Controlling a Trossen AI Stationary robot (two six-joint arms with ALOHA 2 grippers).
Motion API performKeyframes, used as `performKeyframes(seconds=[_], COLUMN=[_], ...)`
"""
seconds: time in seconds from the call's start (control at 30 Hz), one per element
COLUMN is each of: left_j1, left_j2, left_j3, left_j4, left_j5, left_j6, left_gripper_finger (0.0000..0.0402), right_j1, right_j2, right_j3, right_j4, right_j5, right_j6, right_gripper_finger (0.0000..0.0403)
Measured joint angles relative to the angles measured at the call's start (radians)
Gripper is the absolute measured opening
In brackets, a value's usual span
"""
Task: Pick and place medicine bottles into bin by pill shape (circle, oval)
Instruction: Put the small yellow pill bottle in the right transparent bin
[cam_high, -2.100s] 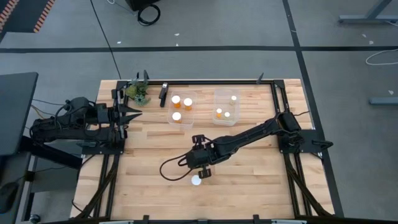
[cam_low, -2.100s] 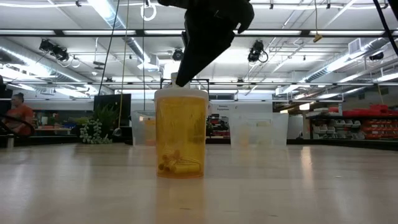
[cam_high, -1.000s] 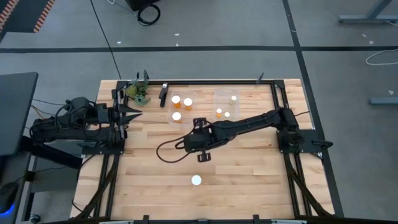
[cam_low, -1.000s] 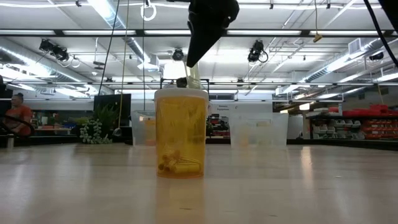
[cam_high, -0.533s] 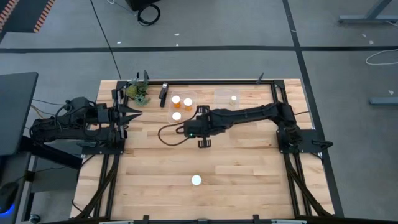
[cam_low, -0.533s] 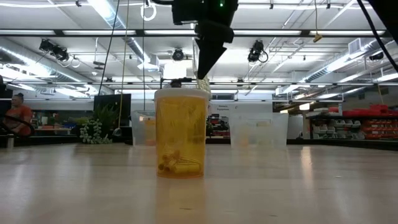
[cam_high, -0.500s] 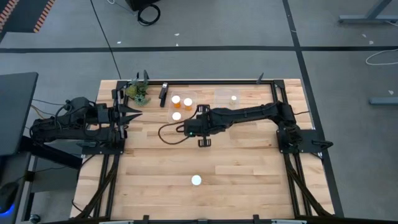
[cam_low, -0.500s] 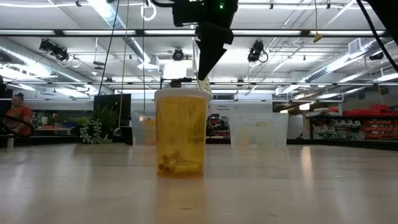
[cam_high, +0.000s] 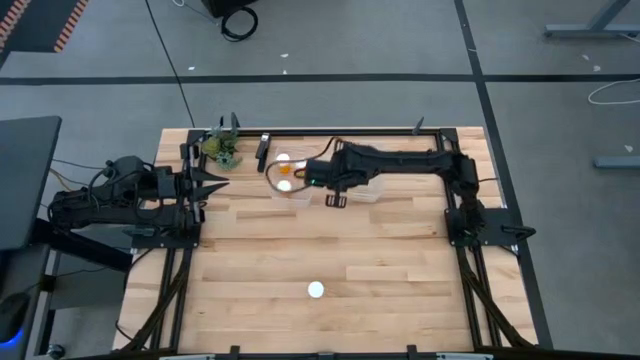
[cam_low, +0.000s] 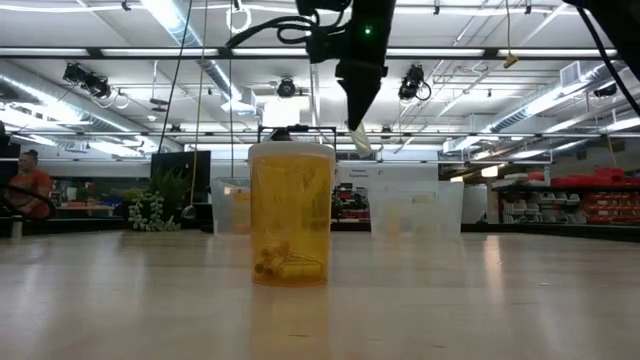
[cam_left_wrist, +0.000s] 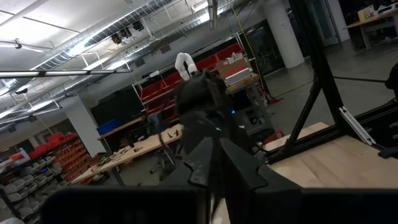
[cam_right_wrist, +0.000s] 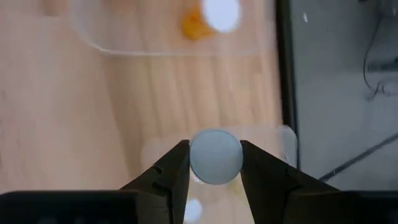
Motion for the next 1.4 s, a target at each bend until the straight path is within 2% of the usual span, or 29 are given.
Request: performKeyframes(seconds=[0.7, 1.03, 1.4], left_j1=[0.000, 0.000, 0.000], left_j2=[0.000, 0.000, 0.000], left_j3=[0.000, 0.000, 0.000], left_j4=[-0.005, -0.005, -0.005], left_j5=[0.000, 0.000, 0.000], left_j6=[0.000, 0.000, 0.000], left_gripper_finger=[0.0032, 0.0034, 0.0039], right_j1=[-0.159, -0.248, -0.314], right_j2=[-0.219, -0.231, -0.231], right_j3=[-0.001, -0.001, -0.016], right_j4=[-0.028, -0.028, -0.013], right_j5=[0.003, 0.002, -0.050], right_j6=[0.084, 0.090, 0.101], right_gripper_finger=[0.0138, 0.0138, 0.0138])
